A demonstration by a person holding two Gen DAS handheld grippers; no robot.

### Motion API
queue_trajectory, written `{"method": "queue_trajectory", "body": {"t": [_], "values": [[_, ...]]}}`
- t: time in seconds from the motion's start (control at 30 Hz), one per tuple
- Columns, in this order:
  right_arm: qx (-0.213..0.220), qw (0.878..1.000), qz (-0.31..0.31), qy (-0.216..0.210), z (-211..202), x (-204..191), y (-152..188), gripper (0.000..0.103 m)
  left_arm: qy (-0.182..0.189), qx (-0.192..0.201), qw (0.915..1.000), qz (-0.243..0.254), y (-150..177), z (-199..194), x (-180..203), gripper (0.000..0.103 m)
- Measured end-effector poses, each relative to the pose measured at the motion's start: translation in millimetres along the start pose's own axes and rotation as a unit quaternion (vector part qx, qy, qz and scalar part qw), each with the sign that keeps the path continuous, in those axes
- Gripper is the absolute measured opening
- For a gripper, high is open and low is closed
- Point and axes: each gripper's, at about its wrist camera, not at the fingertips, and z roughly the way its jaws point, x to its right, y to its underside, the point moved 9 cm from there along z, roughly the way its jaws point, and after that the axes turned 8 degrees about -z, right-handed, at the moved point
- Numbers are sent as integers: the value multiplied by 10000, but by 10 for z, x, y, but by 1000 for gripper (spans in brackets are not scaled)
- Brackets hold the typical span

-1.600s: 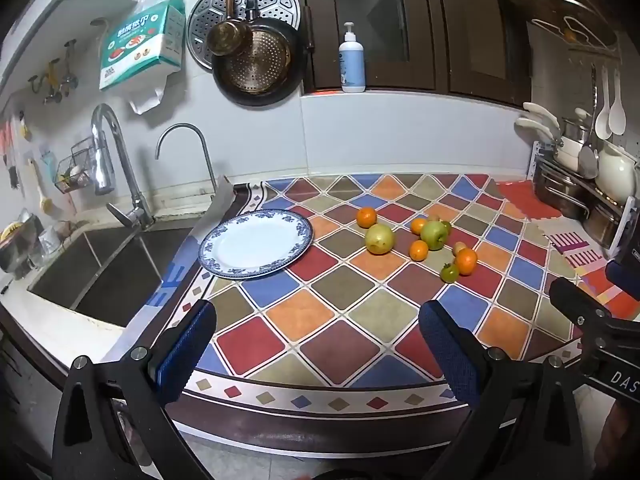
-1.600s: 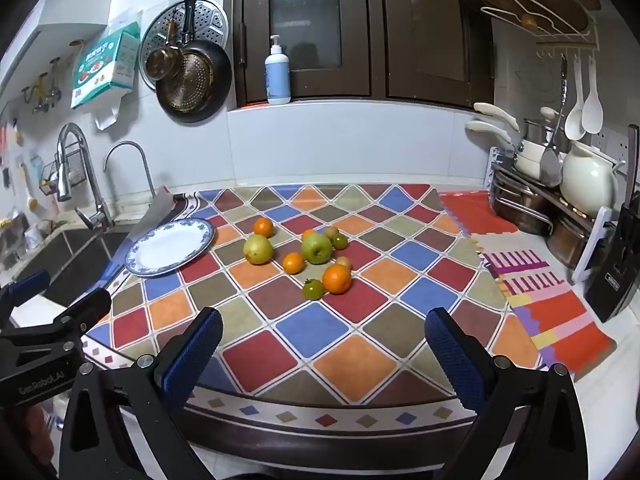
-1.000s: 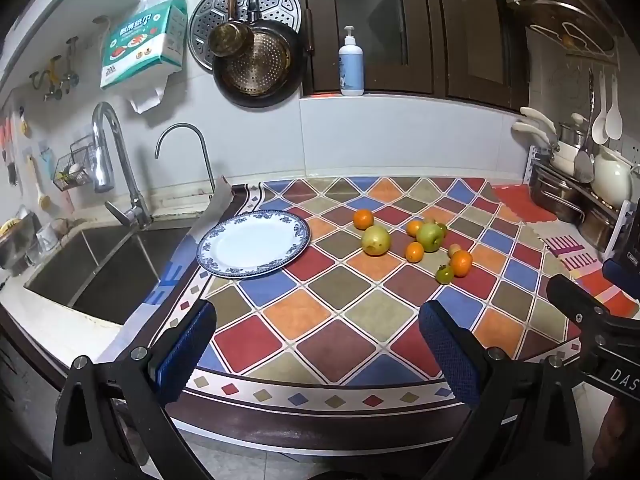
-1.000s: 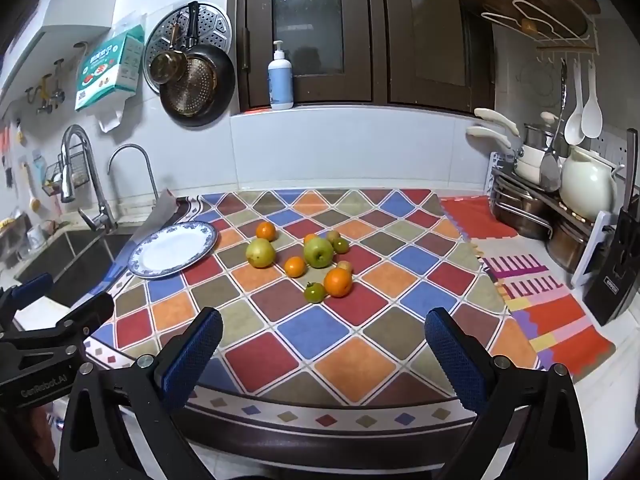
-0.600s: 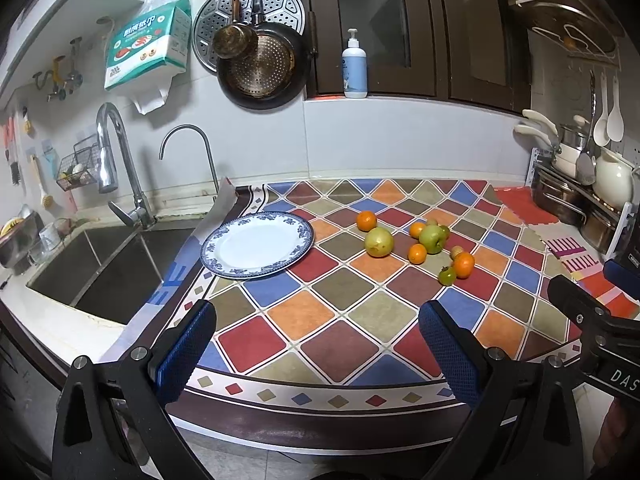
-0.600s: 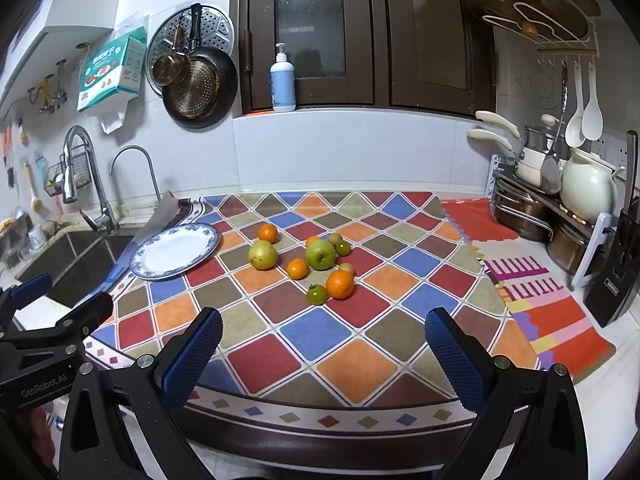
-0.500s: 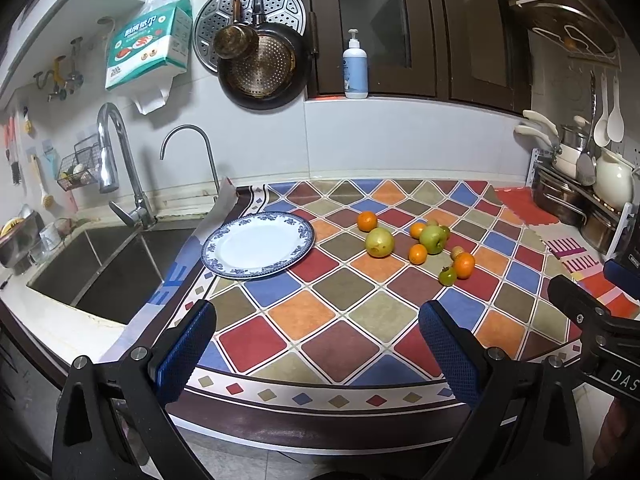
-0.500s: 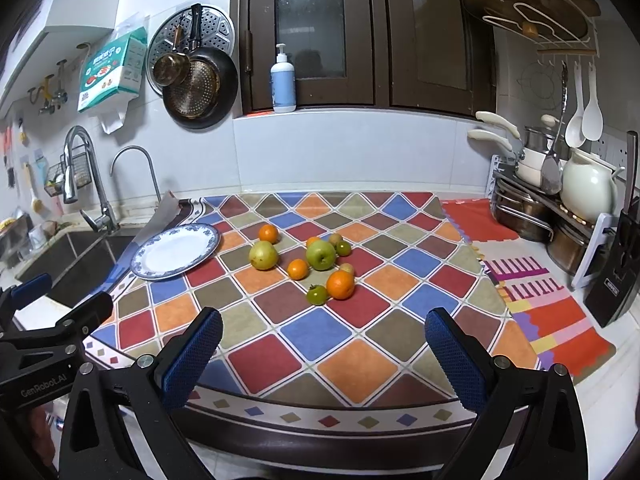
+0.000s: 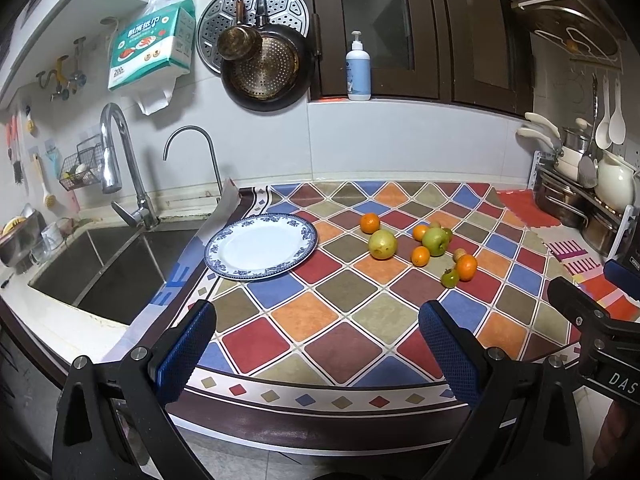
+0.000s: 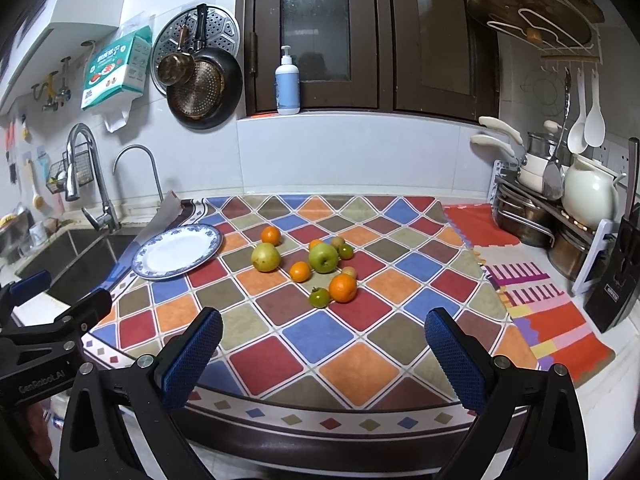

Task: Organize fruits

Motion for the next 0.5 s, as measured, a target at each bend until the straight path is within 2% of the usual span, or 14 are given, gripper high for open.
{"method": "queue_trajectory", "body": {"t": [0.5], "values": [[-3,10000,-1,-7,9,-5,1,102,-9,-1,10000,12,-10,8,-1,103]]}}
